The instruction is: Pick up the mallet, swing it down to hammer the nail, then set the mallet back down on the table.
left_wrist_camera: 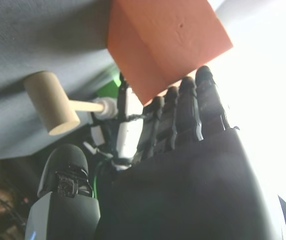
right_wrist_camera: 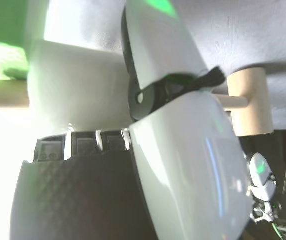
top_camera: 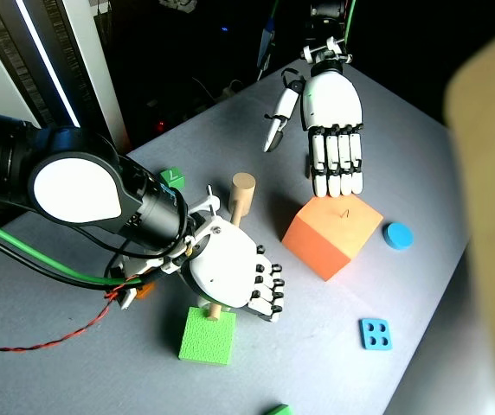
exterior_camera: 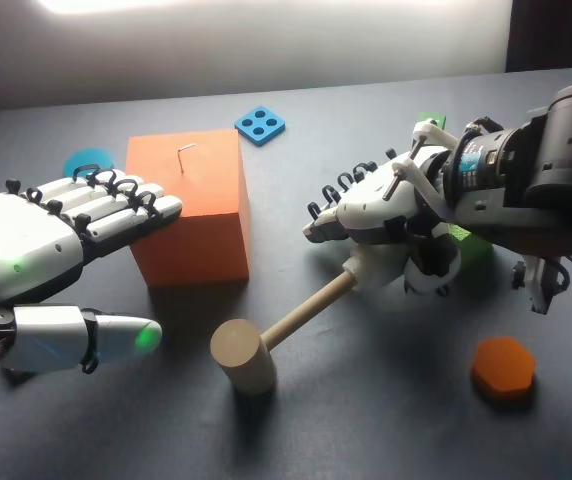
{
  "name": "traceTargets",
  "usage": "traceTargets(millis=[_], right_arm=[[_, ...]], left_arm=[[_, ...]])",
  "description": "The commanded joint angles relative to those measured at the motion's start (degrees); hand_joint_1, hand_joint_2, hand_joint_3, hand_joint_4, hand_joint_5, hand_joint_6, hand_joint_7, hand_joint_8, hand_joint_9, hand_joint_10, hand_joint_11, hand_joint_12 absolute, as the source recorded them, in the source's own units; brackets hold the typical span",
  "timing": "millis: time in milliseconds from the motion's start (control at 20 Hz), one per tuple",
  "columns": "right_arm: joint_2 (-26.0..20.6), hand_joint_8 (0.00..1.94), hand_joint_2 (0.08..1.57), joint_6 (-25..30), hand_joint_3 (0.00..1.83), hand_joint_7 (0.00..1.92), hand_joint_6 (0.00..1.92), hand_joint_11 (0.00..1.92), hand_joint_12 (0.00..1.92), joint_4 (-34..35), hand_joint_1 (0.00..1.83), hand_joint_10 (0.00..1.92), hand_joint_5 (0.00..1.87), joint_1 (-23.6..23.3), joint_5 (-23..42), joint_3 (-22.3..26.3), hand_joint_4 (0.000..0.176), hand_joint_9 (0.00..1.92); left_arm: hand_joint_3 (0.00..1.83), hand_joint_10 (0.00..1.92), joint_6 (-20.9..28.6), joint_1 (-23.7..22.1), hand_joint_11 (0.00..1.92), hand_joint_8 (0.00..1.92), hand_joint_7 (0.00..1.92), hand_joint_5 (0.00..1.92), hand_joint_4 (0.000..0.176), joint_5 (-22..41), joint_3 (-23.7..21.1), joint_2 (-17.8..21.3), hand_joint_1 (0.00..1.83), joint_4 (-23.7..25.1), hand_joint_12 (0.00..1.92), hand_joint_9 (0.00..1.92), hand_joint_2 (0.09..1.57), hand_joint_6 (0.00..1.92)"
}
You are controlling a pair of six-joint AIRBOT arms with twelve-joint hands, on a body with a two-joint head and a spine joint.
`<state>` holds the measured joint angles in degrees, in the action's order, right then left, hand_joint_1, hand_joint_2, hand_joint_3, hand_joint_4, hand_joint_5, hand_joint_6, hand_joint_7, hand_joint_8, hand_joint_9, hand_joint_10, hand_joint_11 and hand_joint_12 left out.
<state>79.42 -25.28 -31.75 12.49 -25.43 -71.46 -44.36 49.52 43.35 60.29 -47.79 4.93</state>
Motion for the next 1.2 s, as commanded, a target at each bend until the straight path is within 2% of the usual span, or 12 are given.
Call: traceTargets(millis=[0, 150, 450, 750, 850, 1000, 1050, 1100, 1150], right_arm=[[-0.07, 0.01, 1.02, -0.15, 0.0, 0.09, 0.01, 0.0, 0.37, -1.19, 1.45, 0.01, 0.12, -0.06, 3.83, -0.01, 0.0, 0.07], [0.24, 0.01, 1.02, -0.09, 0.0, 0.16, 0.01, 0.0, 0.51, -1.19, 1.44, 0.01, 0.17, 0.0, 3.92, -0.01, 0.0, 0.13], [0.81, 0.01, 0.98, -0.04, 0.0, 0.49, 0.01, 0.02, 0.93, -1.19, 1.43, 0.02, 0.43, 0.53, 4.25, -0.01, 0.0, 0.44], [0.93, 0.01, 0.99, -0.36, 0.0, 0.76, 0.01, 0.31, 0.83, -1.19, 1.44, 0.03, 0.68, 0.83, 4.4, -0.01, 0.0, 0.74], [0.92, 0.04, 0.98, -0.61, 0.0, 0.82, 0.03, 0.38, 0.86, -1.19, 1.42, 0.05, 0.73, 0.75, 4.51, -0.02, 0.0, 0.82], [0.89, 0.05, 1.0, -0.99, 0.0, 0.93, 0.06, 0.46, 1.06, -1.19, 1.35, 0.1, 0.83, 0.77, 4.56, -0.01, 0.0, 0.99], [0.89, 0.01, 1.15, -1.11, 0.04, 0.19, 0.01, 0.09, 0.21, -1.19, 0.27, 0.02, 0.17, 0.8, 4.56, -0.01, 0.0, 0.2], [0.87, 0.0, 1.17, -1.19, 0.04, 0.04, 0.0, 0.02, 0.04, -1.19, 0.05, 0.0, 0.03, 0.8, 4.56, 0.0, 0.0, 0.04], [0.84, 0.0, 1.17, -1.26, 0.03, 0.01, 0.0, 0.0, 0.01, -1.19, 0.01, 0.0, 0.01, 0.8, 4.62, 0.0, 0.0, 0.01]], left_arm=[[0.0, 0.0, 0.41, -0.23, 0.0, 0.0, 0.0, 0.0, 0.0, 5.2, 0.4, -0.16, 0.0, -0.92, 0.0, 0.0, 1.2, 0.0], [0.0, 0.0, 0.52, -0.23, 0.0, 0.0, 0.0, 0.0, 0.0, 5.2, 0.51, -0.15, 0.0, -0.92, 0.0, 0.0, 1.21, 0.0], [0.0, 0.0, 0.63, -0.33, 0.0, 0.0, 0.0, 0.0, 0.0, 5.2, 0.54, -0.15, 0.0, -0.92, 0.0, 0.0, 1.21, 0.0], [0.0, 0.0, 0.62, -0.36, 0.0, 0.0, 0.0, 0.0, 0.0, 4.99, 0.62, -0.15, 0.0, -0.78, 0.0, 0.0, 1.22, 0.0], [0.0, 0.0, 0.62, -0.4, 0.0, 0.0, 0.0, 0.0, 0.0, 4.92, 0.62, -0.14, 0.0, -0.67, 0.0, 0.0, 1.21, 0.0], [0.0, 0.0, 0.62, -0.56, 0.0, 0.0, 0.0, 0.0, 0.0, 4.67, 0.67, -0.14, 0.0, -0.43, 0.0, 0.0, 1.2, 0.0], [0.0, 0.0, 0.62, -0.61, 0.0, 0.0, 0.0, 0.0, 0.0, 4.6, 0.69, -0.14, 0.0, -0.3, 0.0, 0.0, 1.2, 0.0], [0.0, 0.0, 0.62, -0.63, 0.0, 0.0, 0.0, 0.0, 0.0, 4.54, 0.69, -0.14, 0.0, -0.26, 0.0, 0.0, 1.21, 0.0], [0.0, 0.0, 0.62, -0.64, 0.0, 0.0, 0.0, 0.0, 0.0, 4.47, 0.69, -0.14, 0.0, -0.22, 0.0, 0.0, 1.21, 0.0]])
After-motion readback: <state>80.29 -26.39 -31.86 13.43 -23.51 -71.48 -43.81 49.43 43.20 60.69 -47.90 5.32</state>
